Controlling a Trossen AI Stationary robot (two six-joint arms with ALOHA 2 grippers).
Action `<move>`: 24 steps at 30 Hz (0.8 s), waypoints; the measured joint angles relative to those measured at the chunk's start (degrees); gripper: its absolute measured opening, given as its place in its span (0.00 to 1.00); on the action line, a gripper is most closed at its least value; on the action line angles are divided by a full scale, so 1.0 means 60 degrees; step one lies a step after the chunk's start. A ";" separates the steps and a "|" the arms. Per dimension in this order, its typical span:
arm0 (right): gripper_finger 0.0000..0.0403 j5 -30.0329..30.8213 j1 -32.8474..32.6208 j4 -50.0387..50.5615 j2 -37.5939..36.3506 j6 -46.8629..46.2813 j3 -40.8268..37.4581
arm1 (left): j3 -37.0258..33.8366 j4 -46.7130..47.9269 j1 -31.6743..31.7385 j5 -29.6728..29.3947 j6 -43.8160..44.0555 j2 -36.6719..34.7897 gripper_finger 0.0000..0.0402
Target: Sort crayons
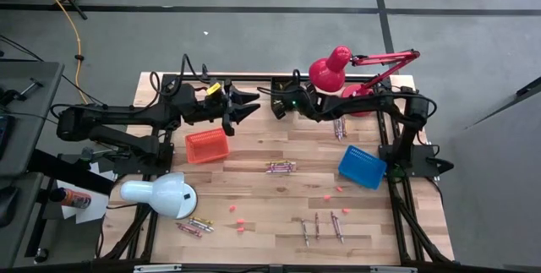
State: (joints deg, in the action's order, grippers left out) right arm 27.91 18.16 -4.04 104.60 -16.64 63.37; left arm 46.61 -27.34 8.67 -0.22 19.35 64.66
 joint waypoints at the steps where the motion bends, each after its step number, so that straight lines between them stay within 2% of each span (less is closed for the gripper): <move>1: 0.19 -0.0093 0.0007 -0.0002 0.0000 0.0002 0.0000 | 0.0000 -0.0004 0.0000 -0.0007 0.0001 0.0000 0.41; 6: 0.38 -0.0354 -0.0063 0.0039 -0.0094 0.0030 0.0000 | 0.0000 0.0005 0.0000 -0.0009 0.0004 0.0000 0.41; 9: 0.45 -0.1447 -0.0088 0.0065 -0.0504 0.0296 0.0000 | 0.0000 0.0009 0.0000 -0.0008 0.0004 0.0000 0.41; 13: 0.47 -0.3738 -0.0160 0.0845 -0.1294 0.0789 0.0004 | 0.0000 0.0159 0.0000 -0.0006 0.0001 0.0000 0.41; 16: 0.47 -0.4912 -0.0443 0.2139 -0.2082 0.1224 -0.0080 | 0.0000 0.0453 0.0000 0.0197 0.0003 0.0003 0.41; 20: 0.47 -0.5433 -0.1174 0.3601 -0.3311 0.1470 -0.0813 | 0.0000 0.0916 0.0000 0.0531 0.0004 0.0000 0.41; 24: 0.47 -0.5446 -0.2138 0.3585 -0.4699 0.0697 -0.2058 | 0.0000 0.1614 -0.0002 0.0725 0.0009 0.0000 0.41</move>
State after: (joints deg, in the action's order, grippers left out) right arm -4.77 5.33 17.47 76.40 -12.46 51.02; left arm 46.61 -17.66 8.65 4.13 19.41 64.66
